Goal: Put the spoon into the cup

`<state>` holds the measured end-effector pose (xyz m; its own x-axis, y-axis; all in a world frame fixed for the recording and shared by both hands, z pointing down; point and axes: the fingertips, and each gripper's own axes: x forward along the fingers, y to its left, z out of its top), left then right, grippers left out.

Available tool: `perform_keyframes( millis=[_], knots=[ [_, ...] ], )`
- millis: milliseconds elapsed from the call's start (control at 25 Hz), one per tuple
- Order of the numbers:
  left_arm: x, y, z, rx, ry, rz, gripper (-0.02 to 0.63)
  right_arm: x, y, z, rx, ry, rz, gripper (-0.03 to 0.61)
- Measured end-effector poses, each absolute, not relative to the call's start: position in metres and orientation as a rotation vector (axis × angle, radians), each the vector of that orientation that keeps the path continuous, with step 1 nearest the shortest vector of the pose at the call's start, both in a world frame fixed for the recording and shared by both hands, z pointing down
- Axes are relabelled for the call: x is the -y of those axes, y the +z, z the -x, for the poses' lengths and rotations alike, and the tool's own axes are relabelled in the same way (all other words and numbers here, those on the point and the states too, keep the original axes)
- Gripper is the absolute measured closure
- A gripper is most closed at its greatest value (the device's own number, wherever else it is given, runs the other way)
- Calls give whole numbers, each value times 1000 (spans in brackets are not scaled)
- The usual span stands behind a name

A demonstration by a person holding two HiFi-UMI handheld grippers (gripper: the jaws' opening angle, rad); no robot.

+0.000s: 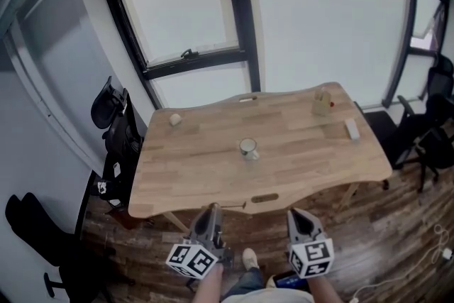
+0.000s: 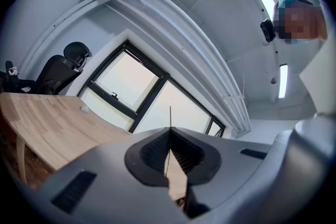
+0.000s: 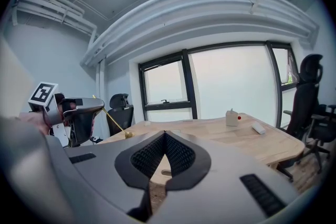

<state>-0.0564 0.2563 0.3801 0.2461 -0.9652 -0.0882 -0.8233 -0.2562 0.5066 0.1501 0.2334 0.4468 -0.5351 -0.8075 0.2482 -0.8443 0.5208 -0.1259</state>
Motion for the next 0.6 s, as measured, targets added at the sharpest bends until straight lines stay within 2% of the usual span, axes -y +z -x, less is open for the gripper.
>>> perform_keyframes(
  millis=[600],
  knots=[
    [-84,400,108,1598,-549,-2159,612,-74,460,-109,2529,349,-1468,581]
  ],
)
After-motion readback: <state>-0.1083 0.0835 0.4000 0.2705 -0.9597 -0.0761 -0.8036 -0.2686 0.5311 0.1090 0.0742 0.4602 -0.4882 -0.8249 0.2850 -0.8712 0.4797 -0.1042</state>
